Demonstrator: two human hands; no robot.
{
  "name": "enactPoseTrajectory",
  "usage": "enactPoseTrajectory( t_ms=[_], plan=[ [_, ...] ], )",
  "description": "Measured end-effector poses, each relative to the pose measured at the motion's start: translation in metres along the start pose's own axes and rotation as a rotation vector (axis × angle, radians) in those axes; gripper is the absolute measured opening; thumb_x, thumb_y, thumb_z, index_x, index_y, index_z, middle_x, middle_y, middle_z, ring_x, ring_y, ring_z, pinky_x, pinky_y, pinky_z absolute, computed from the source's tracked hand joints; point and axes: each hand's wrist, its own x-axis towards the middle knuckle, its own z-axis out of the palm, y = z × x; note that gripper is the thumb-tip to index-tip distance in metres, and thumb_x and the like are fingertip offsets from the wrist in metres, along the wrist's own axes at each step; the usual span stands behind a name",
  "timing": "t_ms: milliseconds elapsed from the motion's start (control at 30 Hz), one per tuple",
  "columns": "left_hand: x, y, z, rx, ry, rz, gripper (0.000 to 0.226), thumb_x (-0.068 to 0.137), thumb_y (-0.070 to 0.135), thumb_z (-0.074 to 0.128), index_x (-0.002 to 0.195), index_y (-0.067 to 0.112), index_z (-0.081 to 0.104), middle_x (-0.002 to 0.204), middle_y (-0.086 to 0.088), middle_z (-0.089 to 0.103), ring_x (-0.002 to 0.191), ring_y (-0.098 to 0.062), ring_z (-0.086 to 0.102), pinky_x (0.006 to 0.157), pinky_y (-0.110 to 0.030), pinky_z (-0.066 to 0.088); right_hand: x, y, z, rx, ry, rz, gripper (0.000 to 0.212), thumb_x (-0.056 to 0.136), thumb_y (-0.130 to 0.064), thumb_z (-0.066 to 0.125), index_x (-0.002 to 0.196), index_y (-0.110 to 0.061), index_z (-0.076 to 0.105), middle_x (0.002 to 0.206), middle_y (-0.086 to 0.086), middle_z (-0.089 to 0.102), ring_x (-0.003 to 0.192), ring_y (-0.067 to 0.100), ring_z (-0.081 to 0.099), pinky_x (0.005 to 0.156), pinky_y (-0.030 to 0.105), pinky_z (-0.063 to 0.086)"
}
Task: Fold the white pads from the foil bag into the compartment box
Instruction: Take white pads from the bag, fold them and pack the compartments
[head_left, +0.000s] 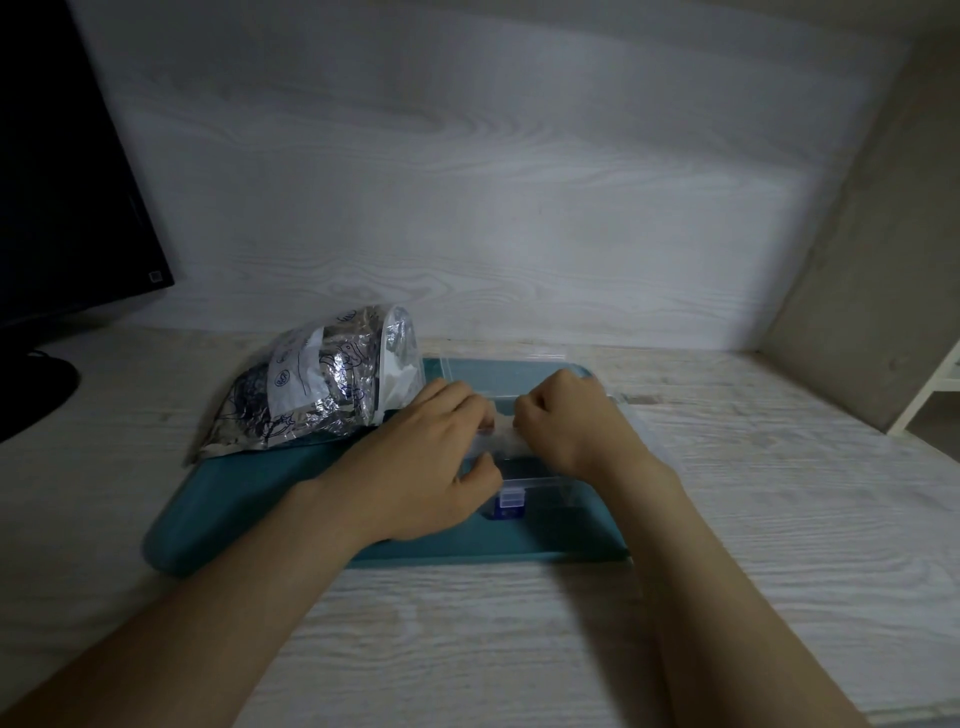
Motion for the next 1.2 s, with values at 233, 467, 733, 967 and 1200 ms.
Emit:
enactPoseTrajectory(
  t_ms=[233,467,733,967,1200],
  plan=[
    [0.007,-0.009,-0.022,0.046,0.457,0.041,0.033,0.087,0.008,0.043,0.105,0.005,0.070,0.104,-0.006,0.064,0.102,-0.024,0.054,0.095,-0.036,0.044,-0.005,-0.009,0.000,0.006,0.231,-0.235,0.021,0.093,-0.013,0.058,0.086,-0.013,0.077,0.077,-0.001,0.074,0.065,0.012,0.063,0.065,0.029,0.056],
    [0.001,-0.049,-0.026,0.106,0.669,-0.392,0.046,0.084,0.013,0.044,0.123,0.009,0.068,0.143,-0.013,0.061,0.136,-0.036,0.051,0.115,-0.051,0.035,0.007,-0.039,0.026,0.022,0.211,-0.388,0.029,0.096,-0.010,0.061,0.121,-0.014,0.073,0.100,0.006,0.079,0.092,0.026,0.072,0.085,0.044,0.059],
    [0.002,-0.078,-0.022,-0.034,0.635,-0.646,0.039,0.099,0.031,0.039,0.115,0.011,0.068,0.118,-0.011,0.072,0.112,-0.039,0.063,0.101,-0.053,0.048,0.038,-0.079,0.036,-0.100,-0.063,-0.420,0.056,0.086,0.003,0.063,0.141,-0.005,0.056,0.127,0.020,0.068,0.118,0.041,0.060,0.095,0.048,0.052],
    [0.002,-0.083,-0.021,-0.092,0.643,-0.694,0.049,0.096,0.038,0.031,0.120,0.015,0.067,0.117,-0.013,0.073,0.109,-0.040,0.063,0.097,-0.049,0.049,0.047,-0.085,0.054,-0.239,-0.131,-0.382,0.026,0.089,-0.015,0.067,0.114,-0.021,0.067,0.112,0.004,0.070,0.109,0.033,0.060,0.102,0.047,0.042],
    [0.002,-0.087,-0.021,-0.122,0.674,-0.761,0.046,0.092,0.037,0.029,0.114,0.018,0.065,0.113,-0.014,0.071,0.104,-0.042,0.061,0.092,-0.048,0.046,0.042,-0.076,0.056,-0.012,0.059,-0.363,0.019,0.083,-0.019,0.052,0.070,-0.006,0.058,0.067,0.011,0.058,0.065,0.036,0.050,0.062,0.042,0.052]
  ],
)
